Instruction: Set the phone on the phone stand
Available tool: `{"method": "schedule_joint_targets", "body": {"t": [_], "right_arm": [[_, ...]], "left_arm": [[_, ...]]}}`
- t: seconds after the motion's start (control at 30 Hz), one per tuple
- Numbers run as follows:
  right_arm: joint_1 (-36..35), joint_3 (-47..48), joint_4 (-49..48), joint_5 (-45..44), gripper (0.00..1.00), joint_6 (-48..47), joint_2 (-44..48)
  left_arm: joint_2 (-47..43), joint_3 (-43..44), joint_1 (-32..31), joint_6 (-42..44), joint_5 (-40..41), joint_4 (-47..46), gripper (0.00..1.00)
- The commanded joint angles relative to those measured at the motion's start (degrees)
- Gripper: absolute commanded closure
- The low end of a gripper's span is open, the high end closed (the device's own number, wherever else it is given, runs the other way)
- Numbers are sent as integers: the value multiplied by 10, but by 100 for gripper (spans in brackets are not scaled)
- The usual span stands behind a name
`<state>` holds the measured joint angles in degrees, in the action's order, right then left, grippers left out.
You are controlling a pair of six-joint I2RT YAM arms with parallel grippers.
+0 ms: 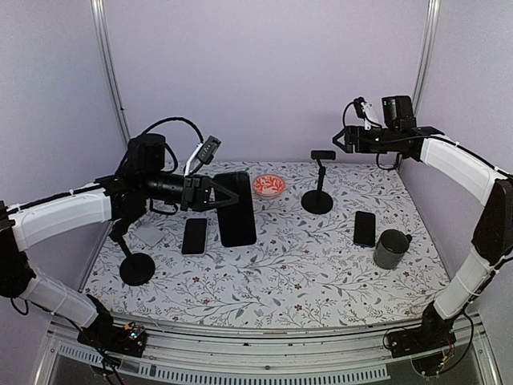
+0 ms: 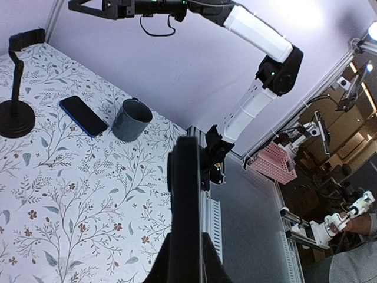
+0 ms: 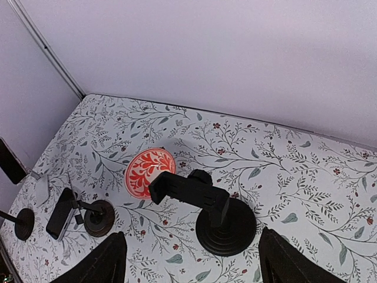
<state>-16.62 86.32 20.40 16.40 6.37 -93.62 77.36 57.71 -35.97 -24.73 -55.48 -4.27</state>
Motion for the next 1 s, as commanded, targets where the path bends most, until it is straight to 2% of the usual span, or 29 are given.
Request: {"method": "schedule_joint_targets", "body": {"t": [0.0, 0.3, 0.5, 0.67, 0.97], "right_arm": [[11, 28, 10, 5, 21, -22, -41], [16, 55, -8, 58, 21, -41, -105], [24, 82, -27, 114, 23, -53, -148], [32, 97, -39, 162, 29, -32, -170], [32, 78, -38, 199, 44, -21, -148]], "left_arm": [[-25, 25, -9, 20, 13, 28, 100], [-41, 25, -12, 32, 31, 59, 100], [-52, 14, -12, -12, 3, 9, 99], [-59, 11, -13, -11, 13, 23, 99], [-70, -6, -14, -17, 20, 7, 100]]}}
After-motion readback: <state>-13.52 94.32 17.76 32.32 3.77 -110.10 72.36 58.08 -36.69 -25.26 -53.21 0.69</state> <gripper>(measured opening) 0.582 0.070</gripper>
